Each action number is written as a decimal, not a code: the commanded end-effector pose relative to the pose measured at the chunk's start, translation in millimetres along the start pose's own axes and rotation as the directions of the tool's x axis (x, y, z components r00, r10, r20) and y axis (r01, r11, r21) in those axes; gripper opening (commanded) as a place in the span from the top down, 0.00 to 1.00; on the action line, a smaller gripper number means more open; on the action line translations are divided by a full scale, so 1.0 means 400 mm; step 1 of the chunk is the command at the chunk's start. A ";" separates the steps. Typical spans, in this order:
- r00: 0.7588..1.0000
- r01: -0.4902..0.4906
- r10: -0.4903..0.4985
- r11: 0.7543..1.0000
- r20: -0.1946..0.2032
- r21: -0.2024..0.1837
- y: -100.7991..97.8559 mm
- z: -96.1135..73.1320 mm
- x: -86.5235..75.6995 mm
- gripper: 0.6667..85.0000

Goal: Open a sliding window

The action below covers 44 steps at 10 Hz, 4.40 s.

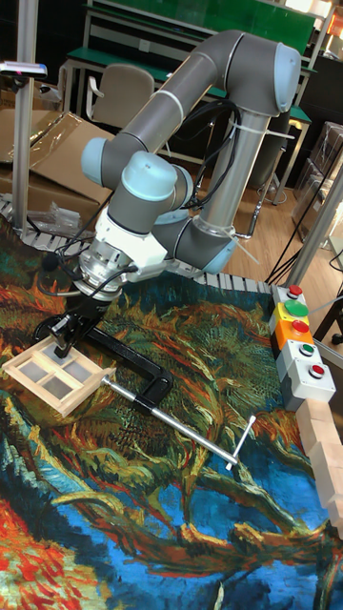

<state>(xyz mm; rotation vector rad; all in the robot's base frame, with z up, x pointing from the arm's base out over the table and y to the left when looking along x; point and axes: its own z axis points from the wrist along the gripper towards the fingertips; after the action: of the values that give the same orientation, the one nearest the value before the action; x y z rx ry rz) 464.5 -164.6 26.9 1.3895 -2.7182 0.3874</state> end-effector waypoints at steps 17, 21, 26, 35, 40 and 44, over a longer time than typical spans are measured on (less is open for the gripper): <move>0.999 0.040 -0.040 0.999 0.007 0.006 -0.011 0.012 -0.022 0.99; 0.999 0.042 -0.042 0.999 0.010 0.008 -0.006 0.014 -0.034 0.99; 0.999 0.040 -0.040 0.999 0.018 0.003 0.002 0.008 -0.058 0.99; 0.997 0.044 -0.043 0.999 0.063 -0.016 0.027 -0.004 -0.153 0.99; 0.998 0.044 -0.043 0.999 0.047 -0.014 0.025 -0.029 -0.158 0.99; 0.996 -0.048 0.052 0.997 0.067 -0.061 0.014 -0.098 -0.103 0.99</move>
<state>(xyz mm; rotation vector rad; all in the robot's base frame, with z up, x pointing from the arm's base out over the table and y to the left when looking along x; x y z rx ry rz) 486.9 -115.2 38.5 1.4323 -2.7268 0.3246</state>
